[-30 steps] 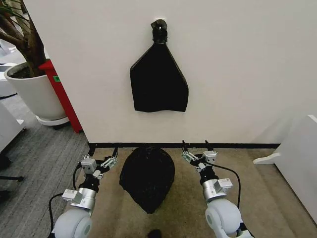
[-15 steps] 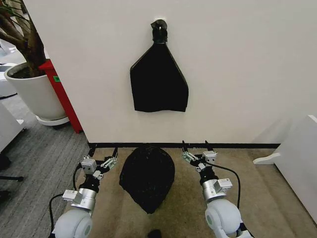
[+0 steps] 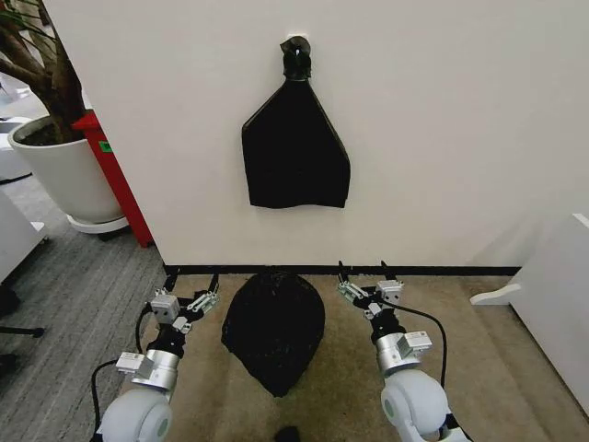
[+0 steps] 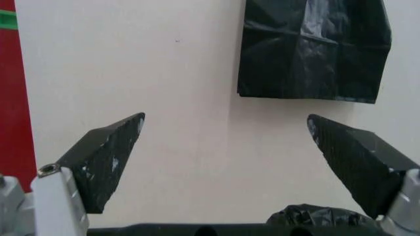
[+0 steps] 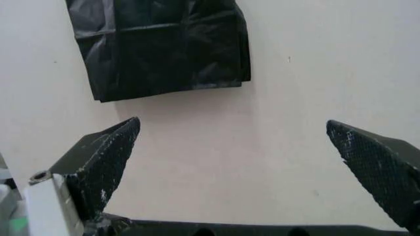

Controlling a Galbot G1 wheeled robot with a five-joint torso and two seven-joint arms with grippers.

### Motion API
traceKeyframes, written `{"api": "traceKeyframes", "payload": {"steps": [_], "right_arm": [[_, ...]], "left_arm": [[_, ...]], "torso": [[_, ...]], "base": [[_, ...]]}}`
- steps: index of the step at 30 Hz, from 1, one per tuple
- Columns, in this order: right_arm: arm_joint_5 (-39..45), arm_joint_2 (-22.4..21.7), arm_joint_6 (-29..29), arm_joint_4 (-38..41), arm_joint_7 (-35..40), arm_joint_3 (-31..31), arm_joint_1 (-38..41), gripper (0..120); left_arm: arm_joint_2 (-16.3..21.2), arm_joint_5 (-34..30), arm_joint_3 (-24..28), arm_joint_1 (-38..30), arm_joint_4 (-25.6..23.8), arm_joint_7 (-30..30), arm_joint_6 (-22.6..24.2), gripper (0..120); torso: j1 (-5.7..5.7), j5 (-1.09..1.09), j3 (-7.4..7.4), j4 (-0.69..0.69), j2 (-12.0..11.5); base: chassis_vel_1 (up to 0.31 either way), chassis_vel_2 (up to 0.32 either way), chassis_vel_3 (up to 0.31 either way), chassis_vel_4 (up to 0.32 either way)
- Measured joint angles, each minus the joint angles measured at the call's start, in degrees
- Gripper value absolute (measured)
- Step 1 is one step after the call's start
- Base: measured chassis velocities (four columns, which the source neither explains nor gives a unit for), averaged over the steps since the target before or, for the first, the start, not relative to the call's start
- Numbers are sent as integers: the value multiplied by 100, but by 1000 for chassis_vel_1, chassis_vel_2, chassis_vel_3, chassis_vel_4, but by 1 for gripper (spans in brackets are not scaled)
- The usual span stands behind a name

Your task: Place the garbage bag over the trash bin.

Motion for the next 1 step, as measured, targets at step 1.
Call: {"api": "traceKeyframes", "payload": {"steps": [1], "right_arm": [[1,0,-1,0,1,0,0,100]], "left_arm": [[0,0,0,0,0,-1,1,98]], "torso": [[0,0,0,0,0]], "base": [[0,0,0,0]]}}
